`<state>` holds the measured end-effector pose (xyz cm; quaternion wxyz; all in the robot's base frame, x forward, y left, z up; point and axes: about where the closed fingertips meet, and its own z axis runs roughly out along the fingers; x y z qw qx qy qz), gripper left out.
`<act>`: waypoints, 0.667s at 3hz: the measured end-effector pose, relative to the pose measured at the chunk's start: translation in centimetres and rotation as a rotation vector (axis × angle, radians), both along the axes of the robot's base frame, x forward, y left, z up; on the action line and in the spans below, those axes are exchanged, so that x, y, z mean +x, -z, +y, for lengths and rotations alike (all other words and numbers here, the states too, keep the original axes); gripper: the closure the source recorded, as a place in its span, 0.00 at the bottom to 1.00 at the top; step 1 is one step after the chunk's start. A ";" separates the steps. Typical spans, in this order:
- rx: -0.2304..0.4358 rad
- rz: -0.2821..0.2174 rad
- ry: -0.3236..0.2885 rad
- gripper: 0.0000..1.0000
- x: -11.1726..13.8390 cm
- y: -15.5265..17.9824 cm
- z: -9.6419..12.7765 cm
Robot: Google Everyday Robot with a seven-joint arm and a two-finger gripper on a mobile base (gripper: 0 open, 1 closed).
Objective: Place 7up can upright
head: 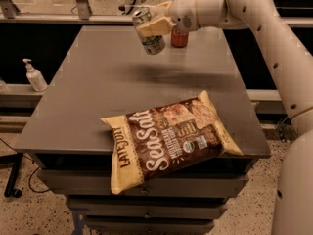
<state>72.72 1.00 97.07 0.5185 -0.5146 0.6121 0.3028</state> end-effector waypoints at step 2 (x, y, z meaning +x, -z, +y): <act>0.074 -0.047 -0.020 1.00 -0.6 1.0 -2.6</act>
Offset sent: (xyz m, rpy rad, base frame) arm -0.0042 -0.0209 -0.0080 0.0602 -0.0300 0.0128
